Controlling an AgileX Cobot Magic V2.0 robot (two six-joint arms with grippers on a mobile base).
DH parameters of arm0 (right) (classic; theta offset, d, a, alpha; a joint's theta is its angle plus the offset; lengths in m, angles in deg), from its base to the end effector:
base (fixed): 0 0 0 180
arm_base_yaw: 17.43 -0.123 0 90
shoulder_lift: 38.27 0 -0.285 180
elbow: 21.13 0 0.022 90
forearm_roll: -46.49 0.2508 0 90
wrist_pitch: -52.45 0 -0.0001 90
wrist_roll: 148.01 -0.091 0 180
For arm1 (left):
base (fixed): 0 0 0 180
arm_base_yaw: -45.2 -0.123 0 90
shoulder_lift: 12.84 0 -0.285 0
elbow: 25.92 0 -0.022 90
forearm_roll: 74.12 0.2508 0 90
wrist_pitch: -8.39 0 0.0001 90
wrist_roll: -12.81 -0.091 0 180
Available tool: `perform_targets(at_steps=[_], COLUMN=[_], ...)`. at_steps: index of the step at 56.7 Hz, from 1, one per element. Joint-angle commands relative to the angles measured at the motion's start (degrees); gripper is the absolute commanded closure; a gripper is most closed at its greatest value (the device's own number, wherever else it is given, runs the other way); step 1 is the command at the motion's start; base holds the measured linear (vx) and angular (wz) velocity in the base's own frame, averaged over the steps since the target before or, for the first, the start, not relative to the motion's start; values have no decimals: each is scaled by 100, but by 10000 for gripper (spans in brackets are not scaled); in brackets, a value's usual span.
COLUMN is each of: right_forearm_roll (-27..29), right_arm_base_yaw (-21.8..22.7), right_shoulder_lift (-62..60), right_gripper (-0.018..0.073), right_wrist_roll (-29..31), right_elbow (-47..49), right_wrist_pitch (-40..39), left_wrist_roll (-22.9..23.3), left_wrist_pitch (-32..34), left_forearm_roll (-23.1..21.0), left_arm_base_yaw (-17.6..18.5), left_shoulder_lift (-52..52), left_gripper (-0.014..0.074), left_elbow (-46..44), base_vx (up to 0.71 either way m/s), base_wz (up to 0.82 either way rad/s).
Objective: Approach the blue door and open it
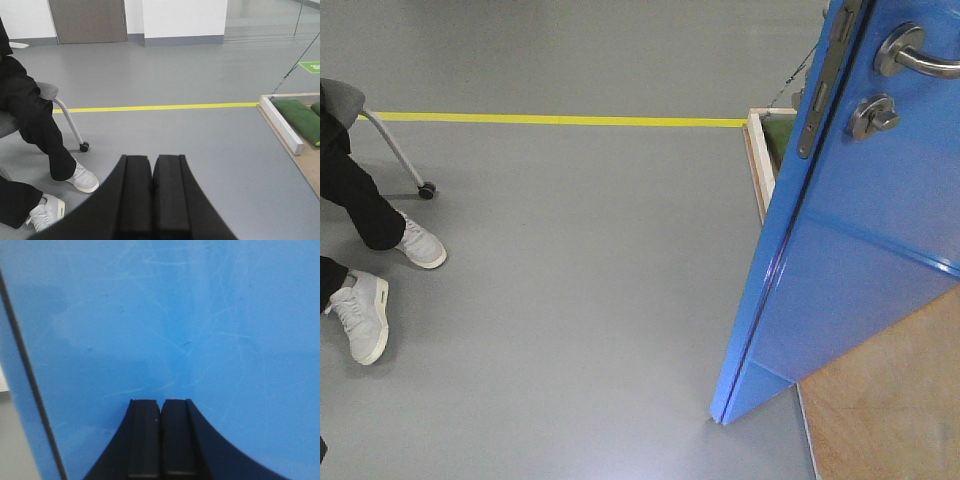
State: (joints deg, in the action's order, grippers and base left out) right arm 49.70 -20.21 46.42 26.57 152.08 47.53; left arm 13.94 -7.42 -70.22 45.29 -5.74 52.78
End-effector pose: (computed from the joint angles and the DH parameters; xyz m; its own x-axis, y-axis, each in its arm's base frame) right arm 0.3154 0.0149 0.4276 0.0526 0.1526 -0.9869 -0.0522 0.9873 0.1499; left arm 0.0548 0.0016 0.1802 -0.2012 0.0461 -0.9785 -0.0074 0.9988 0.0485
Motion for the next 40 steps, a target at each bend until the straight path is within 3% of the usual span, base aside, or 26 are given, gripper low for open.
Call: perform_targets(at_steps=[1,40], right_forearm_roll=[-36,-36], right_arm_base_yaw=[-9,-9], right_shoulder_lift=[-111,-111], right_gripper=[547,547], right_wrist_roll=[39,39], right_elbow=[169,169], right_wrist_pitch=[-485,-485], left_wrist_roll=[39,39], left_wrist_pitch=[486,486], left_forearm_roll=[-16,-16], left_arm_base_yaw=[36,36], left_shoulder_lift=[-74,-74], left_gripper=[524,524], left_elbow=[-149,-149], base_vx=[9,14], base_wz=[0,7])
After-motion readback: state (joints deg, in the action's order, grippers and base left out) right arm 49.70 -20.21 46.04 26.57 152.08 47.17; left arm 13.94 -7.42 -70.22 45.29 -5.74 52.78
